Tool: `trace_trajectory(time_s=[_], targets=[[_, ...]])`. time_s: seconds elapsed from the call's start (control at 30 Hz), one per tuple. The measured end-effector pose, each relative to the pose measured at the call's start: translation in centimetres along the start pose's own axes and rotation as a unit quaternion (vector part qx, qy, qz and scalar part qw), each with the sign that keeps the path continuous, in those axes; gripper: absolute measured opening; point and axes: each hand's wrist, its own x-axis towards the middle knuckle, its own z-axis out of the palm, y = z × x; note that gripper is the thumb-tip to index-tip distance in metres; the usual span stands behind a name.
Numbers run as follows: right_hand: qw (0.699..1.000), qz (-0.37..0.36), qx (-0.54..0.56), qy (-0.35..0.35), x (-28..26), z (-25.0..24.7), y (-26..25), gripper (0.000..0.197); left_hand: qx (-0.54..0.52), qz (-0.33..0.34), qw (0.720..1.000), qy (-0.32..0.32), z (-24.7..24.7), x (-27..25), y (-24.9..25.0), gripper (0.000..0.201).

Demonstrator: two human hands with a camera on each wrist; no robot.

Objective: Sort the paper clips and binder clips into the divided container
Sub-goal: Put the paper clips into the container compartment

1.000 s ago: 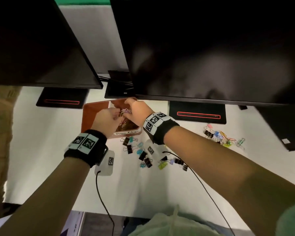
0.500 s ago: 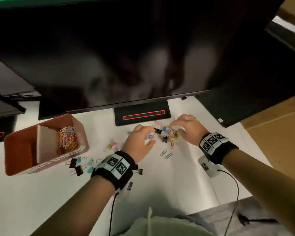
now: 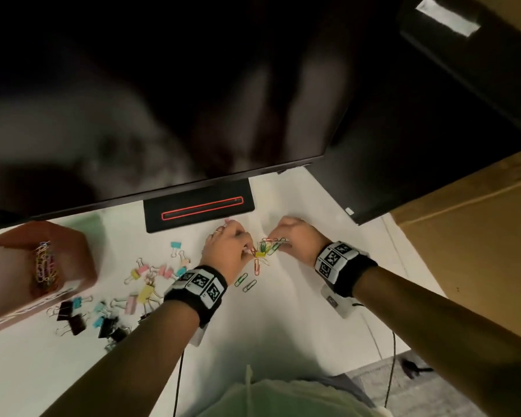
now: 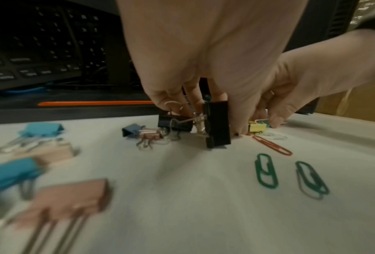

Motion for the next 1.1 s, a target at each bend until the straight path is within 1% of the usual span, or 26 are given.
trace_trajectory(time_s=[0.17,0.23,0.3,0.4,0.43,0.53,0.6,0.63,0.73,0.9,1.0,1.1], targets=[[1.000,-0.012,-0.003,-0.005,0.2,0.1,0.2,0.019,-0.045,-0.026,0.999,0.010,-0.5,-1.1,-1.8,0.004],[1.000,-0.012,-0.009,-0.010,0.2,0.0,0.1,0.019,-0.062,-0.027,0.998,0.008,-0.8,-1.7,-2.6,0.009],[1.000,-0.021,-0.016,-0.010,0.1,-0.1,0.1,0.024,-0.058,-0.024,0.998,0.019,-1.3,-2.4,-3.1,0.014],[0.997,-0.068,-0.026,-0.002,0.0,-0.2,-0.4,0.035,-0.037,-0.017,0.998,0.051,-2.1,-3.2,-2.3,0.016],[0.996,-0.080,-0.038,-0.009,0.1,-0.2,-0.7,0.037,-0.029,-0.011,0.998,0.051,-2.2,-3.4,-1.7,0.017],[0.992,-0.099,-0.074,-0.035,1.0,-0.1,-1.5,0.034,-0.027,0.007,0.999,0.015,-1.3,-3.4,0.5,0.027],[0.992,-0.095,-0.073,-0.035,1.5,0.2,-1.8,0.027,-0.059,-0.010,0.998,0.000,0.0,-3.1,1.8,0.036],[0.994,-0.086,-0.064,-0.035,1.7,0.4,-1.8,0.023,-0.082,-0.031,0.996,0.000,0.5,-2.9,2.2,0.039],[0.996,-0.070,-0.041,-0.044,1.8,0.8,-1.9,0.016,-0.134,-0.092,0.987,0.015,1.2,-2.0,2.8,0.038],[0.998,-0.059,-0.015,-0.034,1.4,0.9,-1.1,0.014,-0.143,-0.096,0.985,0.018,0.9,-1.4,1.8,0.032],[0.998,-0.048,-0.008,-0.028,1.1,0.6,-0.3,0.017,-0.151,-0.102,0.982,0.058,-0.3,-2.1,0.8,0.031],[0.998,-0.063,0.003,-0.017,0.8,0.3,0.1,0.021,-0.152,-0.097,0.978,0.101,-1.3,-3.4,0.1,0.034]])
